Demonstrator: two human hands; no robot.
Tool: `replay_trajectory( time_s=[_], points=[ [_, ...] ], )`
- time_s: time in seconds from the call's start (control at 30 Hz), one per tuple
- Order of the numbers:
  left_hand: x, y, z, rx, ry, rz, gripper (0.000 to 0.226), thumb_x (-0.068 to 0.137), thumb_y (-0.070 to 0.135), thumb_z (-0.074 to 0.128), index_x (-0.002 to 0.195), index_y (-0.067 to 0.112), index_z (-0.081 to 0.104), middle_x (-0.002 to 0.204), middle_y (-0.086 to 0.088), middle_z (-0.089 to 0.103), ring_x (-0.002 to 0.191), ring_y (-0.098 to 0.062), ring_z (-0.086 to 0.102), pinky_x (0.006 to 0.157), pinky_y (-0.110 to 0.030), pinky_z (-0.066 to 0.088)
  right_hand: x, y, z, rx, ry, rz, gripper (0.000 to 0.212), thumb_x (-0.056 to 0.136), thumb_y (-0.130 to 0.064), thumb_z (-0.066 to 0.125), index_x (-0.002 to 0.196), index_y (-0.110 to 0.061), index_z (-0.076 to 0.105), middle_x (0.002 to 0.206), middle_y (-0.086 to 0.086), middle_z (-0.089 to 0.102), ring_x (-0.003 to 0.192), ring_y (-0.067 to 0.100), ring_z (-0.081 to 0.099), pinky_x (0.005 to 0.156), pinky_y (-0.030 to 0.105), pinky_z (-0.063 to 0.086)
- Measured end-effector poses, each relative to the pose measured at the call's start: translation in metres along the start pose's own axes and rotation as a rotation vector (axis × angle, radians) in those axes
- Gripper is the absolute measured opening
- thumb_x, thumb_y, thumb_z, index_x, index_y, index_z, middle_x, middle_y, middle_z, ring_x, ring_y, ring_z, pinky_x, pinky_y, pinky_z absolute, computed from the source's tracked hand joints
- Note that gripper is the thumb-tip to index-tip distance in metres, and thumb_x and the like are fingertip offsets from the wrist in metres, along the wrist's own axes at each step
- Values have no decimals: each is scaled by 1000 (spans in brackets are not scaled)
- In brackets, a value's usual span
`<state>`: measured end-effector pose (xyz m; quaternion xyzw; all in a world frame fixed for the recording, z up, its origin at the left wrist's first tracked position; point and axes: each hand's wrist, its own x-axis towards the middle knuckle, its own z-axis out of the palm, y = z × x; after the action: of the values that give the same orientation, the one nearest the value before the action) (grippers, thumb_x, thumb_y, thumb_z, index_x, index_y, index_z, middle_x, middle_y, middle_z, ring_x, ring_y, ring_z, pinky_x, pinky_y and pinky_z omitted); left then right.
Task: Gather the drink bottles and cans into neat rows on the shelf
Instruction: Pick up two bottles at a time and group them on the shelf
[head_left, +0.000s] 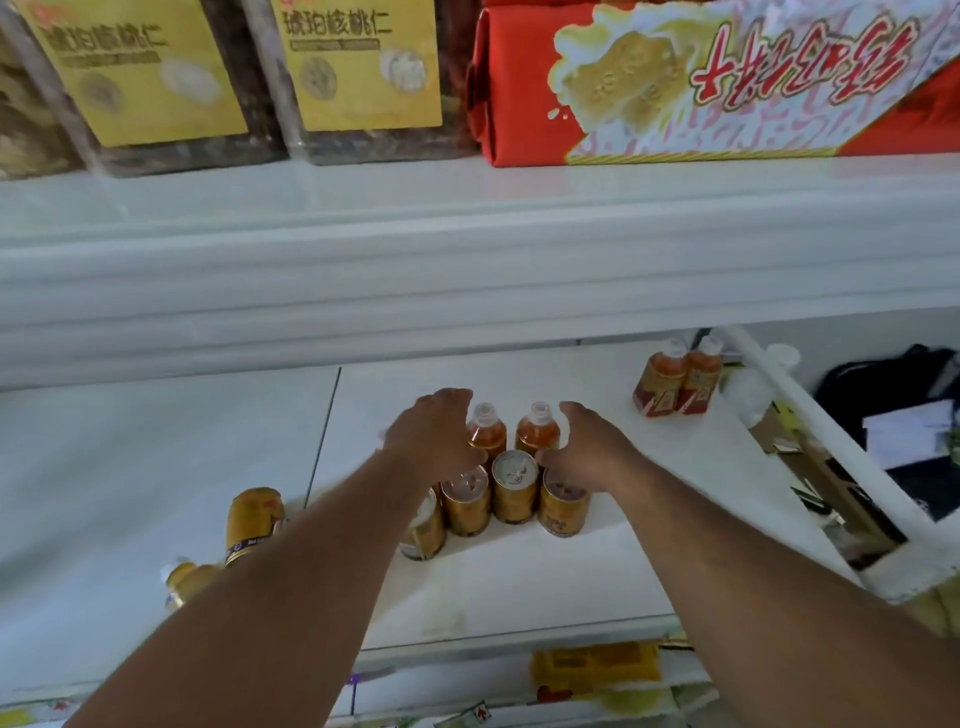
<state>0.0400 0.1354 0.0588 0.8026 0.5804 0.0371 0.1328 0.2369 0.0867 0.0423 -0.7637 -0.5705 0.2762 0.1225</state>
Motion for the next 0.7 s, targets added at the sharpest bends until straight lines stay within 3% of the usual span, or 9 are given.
replay_trajectory(
  time_s=[0.23,0.4,0.57,0.7],
  points=[
    [24,-3,1,75,-86,64,80,76,39,79,144,23,40,145,1,47,128,-23,49,101,-37,44,15,-2,-3,60,-57,-7,82,88,-21,75,158,-18,32,158,5,42,137,26,49,106,35,43],
    [37,-3,3,119,-152,54,69,73,44,78,133,28,47,128,3,59,114,-23,58,92,-38,49,20,-7,-10,15,-103,-87,47,86,-5,72,132,-6,60,129,12,66,115,26,63,95,35,50],
    [48,-2,6,154,-254,52,57,79,49,72,128,32,49,124,5,61,112,-22,58,91,-36,47,34,-7,-7,-22,-137,-153,33,81,-9,74,114,-8,68,111,9,72,104,25,68,92,36,54],
    [52,1,8,147,-319,64,51,85,43,70,128,23,53,122,0,62,109,-20,58,79,-30,40,47,3,0,-10,-136,-160,34,75,-13,76,108,-18,69,105,1,73,99,20,68,89,33,55]
  ],
)
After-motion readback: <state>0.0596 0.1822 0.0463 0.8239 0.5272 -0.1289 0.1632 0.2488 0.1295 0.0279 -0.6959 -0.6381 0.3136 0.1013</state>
